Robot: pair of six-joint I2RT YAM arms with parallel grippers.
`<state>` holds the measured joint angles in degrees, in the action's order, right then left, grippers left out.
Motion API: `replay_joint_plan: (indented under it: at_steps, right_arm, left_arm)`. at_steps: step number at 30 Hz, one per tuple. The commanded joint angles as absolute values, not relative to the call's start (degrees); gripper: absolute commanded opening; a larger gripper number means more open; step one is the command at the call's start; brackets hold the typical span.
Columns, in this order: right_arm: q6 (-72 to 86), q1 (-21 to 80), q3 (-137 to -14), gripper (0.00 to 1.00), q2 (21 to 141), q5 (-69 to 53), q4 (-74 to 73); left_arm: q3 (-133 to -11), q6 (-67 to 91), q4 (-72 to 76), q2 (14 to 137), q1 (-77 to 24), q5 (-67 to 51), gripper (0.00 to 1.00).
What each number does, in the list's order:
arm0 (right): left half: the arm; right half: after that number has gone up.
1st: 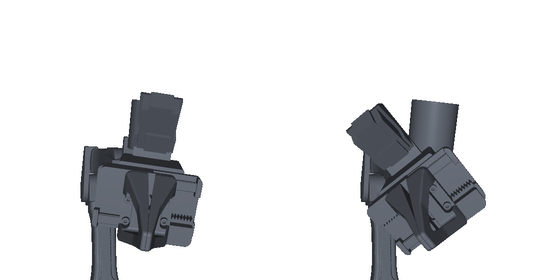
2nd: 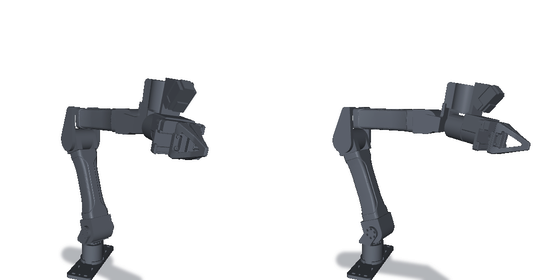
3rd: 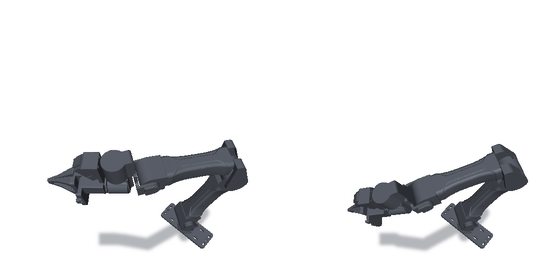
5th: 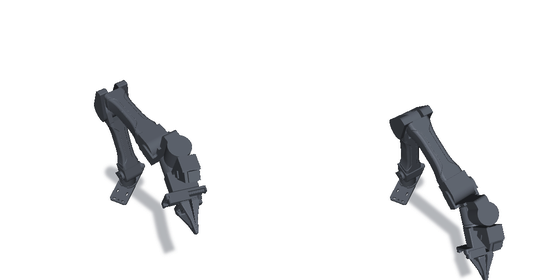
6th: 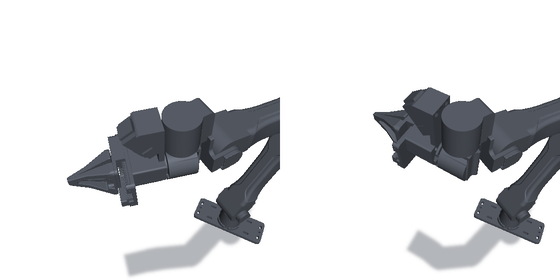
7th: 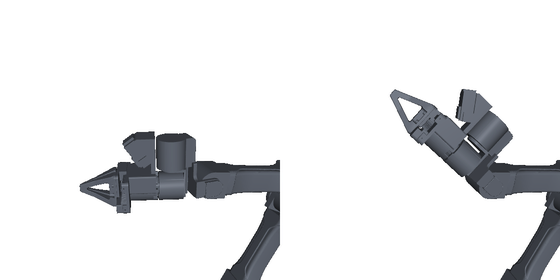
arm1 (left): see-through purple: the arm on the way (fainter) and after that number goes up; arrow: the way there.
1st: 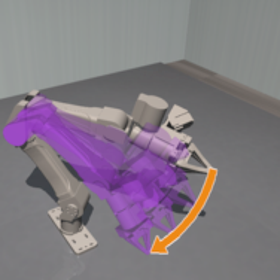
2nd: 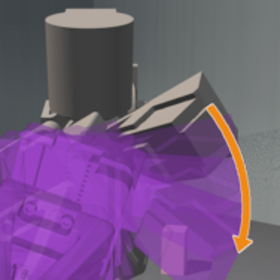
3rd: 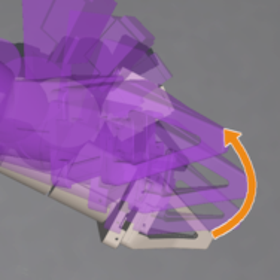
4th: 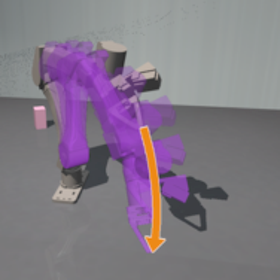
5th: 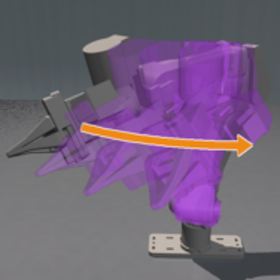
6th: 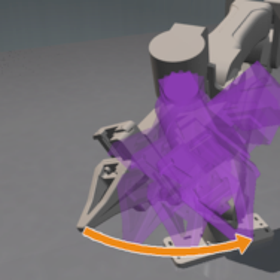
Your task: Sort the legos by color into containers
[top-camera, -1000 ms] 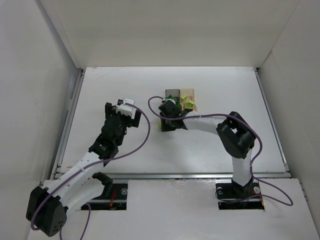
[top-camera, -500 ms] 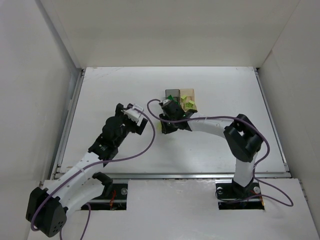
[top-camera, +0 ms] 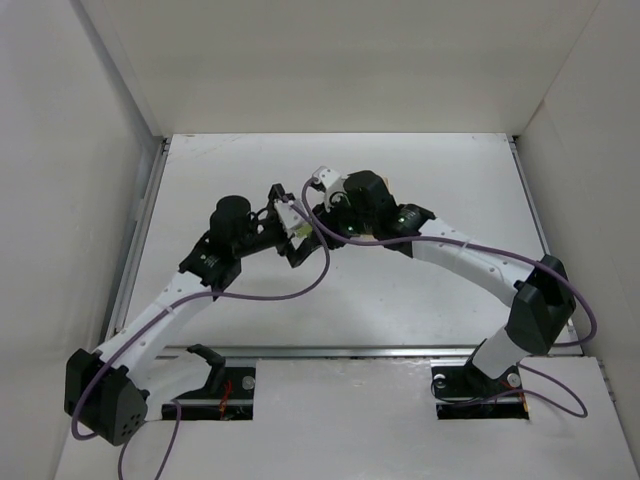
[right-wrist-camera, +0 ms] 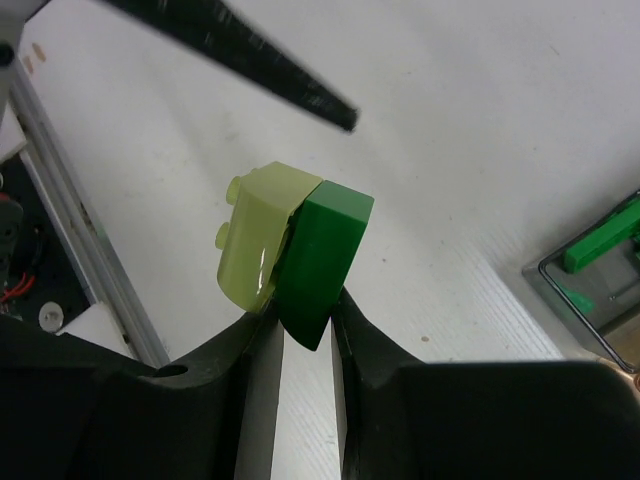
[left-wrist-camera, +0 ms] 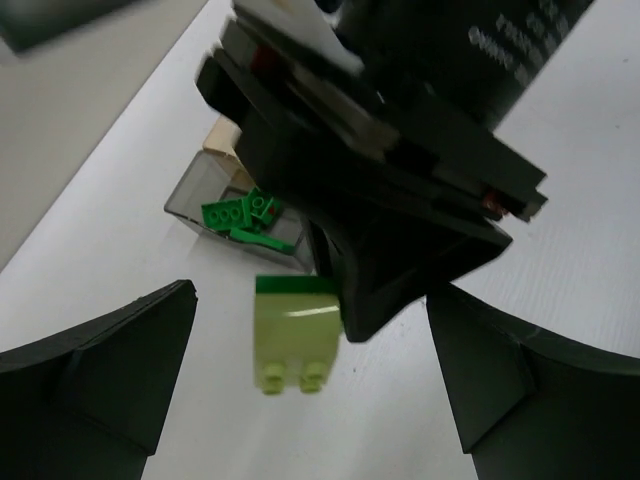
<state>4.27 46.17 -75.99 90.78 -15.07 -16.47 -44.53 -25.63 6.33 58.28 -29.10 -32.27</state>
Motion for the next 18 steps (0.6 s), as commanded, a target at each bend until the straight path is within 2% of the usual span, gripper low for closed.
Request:
replay_joint_plan:
  at_steps: [1,6,11,18]
  right_arm:
    - [-0.3,46.5,-78.0,0.00,89.8,-19.2,-17.2]
    - [-2.4,46.5,-78.6,0.00,88.8,-18.6,-17.8]
    - [-2.4,45.9,-78.6,0.00,88.2,-19.2,-18.4]
    - [-2.9,45.9,-79.7,0.00,88.2,-20.3,-18.4]
  left_arm:
    - [-49.9,-26.7,8.5,60.3,-28.5,-35.8,0.99]
    - [-54.6,-33.0,-2.9,62.8,-25.3,-40.9,0.84]
    - [-57.6,-40.0,-11.0,63.3,-22.7,-45.7,0.76]
    - [-58.4,-39.2,-11.9,66.0,-21.6,-43.9,0.76]
